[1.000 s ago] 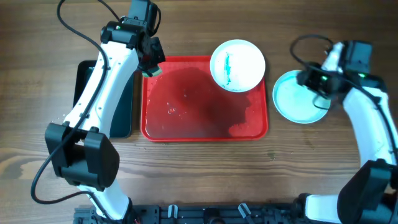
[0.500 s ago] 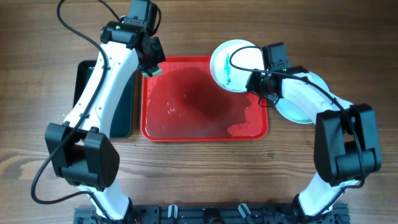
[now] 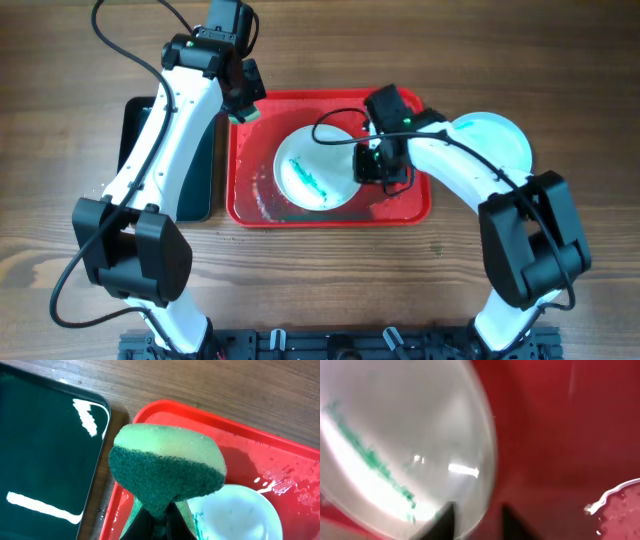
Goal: Clean dirty plates on tray and stack at the side
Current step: 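Move the right gripper to grasp the rim of the last stained plate, then scrub the held plate with the sponge in the left gripper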
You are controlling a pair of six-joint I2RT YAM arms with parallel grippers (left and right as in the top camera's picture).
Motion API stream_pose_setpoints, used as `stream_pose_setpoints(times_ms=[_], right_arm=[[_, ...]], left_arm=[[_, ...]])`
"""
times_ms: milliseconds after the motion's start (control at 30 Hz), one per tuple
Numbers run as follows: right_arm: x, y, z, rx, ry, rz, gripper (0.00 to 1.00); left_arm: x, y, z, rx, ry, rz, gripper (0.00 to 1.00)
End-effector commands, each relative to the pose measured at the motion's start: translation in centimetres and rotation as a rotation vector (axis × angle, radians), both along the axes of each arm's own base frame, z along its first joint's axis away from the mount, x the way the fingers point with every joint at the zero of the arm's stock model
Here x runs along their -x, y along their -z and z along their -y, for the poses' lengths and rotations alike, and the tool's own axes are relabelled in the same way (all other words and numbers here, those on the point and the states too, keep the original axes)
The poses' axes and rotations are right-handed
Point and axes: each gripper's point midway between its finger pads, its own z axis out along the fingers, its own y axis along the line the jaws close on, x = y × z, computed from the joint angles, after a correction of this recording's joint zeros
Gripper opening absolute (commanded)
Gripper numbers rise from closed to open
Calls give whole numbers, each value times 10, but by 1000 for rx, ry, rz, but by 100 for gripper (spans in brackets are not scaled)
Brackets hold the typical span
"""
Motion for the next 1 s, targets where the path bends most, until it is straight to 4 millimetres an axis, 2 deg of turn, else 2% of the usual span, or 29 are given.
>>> stream_pose_setpoints(times_ms=[0,100,133,200,300,367,433,467,500,533,667,700,767,833,867,933,967], right_arm=[[-43,-41,-1,60,-211,231,56],[-79,-50,3,107,-319,408,58],[-87,-47,-1,109,-371,447,57],[-96,-25,-12,84,-434,446,57],[-94,1,-33,-2,-489,333,54],[-93,15,-33,-3,-470,293,47],[-90,20,-32,-4,-427,260,35],[-88,21,-31,-6,-382,236,25],[-85,23,-29,-9,-302,194,11],[-78,27,-26,-11,-174,122,4],[-52,47,-15,8,108,-52,4],[-51,49,-14,9,124,-59,4],[-50,48,-16,-4,119,-63,4],[-51,48,-18,-12,102,-57,4],[-51,47,-21,-28,79,-52,4],[-51,45,-26,-60,33,-41,5],[-51,45,-26,-60,32,-40,4]], left_arm=[[-2,4,-2,4,-1,-7,4],[-2,4,-2,5,-1,-7,4],[-2,4,-2,4,-1,-7,4],[-2,4,-2,5,-1,-7,4],[-2,4,-2,5,-1,-6,4],[-2,4,-2,4,-1,-8,4],[-2,4,-2,4,-1,-8,4],[-2,4,-2,4,-1,-8,4],[-2,4,-2,4,-1,-8,4],[-2,4,-2,4,-1,-9,4],[-1,7,-2,3,-1,-14,4],[0,9,-2,3,-1,-17,4],[3,24,2,21,9,-34,4],[8,48,14,54,55,-49,4],[9,57,22,72,103,-49,4],[13,82,53,117,278,-21,4],[15,88,60,111,322,-15,4]])
